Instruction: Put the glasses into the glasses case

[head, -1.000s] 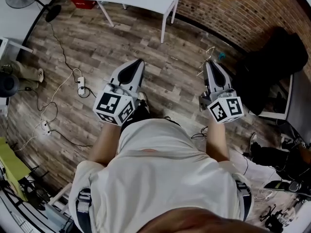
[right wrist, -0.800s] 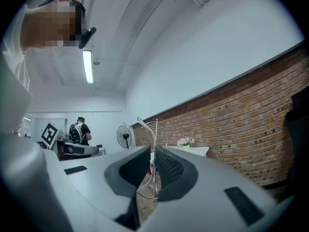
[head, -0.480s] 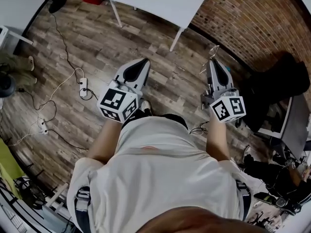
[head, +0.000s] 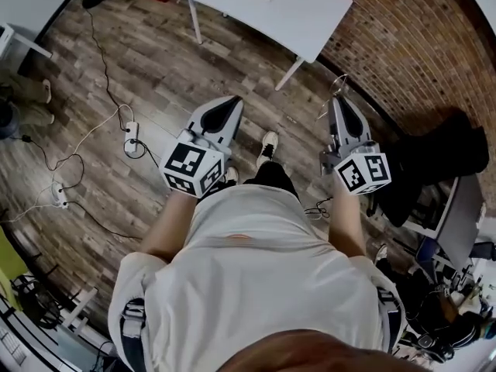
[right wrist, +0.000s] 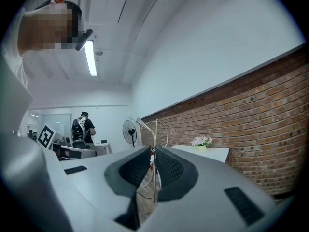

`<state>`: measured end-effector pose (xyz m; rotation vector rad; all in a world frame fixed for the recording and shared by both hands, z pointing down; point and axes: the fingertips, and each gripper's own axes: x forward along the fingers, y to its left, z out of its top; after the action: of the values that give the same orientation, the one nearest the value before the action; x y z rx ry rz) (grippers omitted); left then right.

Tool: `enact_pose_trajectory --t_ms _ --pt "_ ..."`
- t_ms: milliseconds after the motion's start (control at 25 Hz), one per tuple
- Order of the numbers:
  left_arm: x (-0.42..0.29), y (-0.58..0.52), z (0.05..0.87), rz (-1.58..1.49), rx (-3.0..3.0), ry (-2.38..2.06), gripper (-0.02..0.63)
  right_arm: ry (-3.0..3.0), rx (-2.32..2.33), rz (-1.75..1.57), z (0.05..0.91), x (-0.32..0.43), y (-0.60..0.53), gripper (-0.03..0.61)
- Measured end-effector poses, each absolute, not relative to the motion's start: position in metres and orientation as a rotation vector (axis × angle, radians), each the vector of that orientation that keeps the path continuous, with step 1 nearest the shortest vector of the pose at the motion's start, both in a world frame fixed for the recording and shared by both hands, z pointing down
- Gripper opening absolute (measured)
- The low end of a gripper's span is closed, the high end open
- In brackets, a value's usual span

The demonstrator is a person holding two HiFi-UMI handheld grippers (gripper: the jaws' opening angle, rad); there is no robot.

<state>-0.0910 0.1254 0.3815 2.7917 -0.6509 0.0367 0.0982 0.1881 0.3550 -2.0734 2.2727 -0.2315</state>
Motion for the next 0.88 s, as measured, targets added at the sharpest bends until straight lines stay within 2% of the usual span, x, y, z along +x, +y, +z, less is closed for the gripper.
enact_pose_trajectory --t_ms 360,880 --pt "-0.104 0.046 0.379 -0.031 2.723 -0.851 0.018 2.414 -1.963 -0.209 0.349 0.097 0.091 0.086" --pt "0.003 -0.087 0.355 0.009 2.752 -0.888 0.018 2.412 -1.888 -0.224 0.336 0.204 -0.055 0.086"
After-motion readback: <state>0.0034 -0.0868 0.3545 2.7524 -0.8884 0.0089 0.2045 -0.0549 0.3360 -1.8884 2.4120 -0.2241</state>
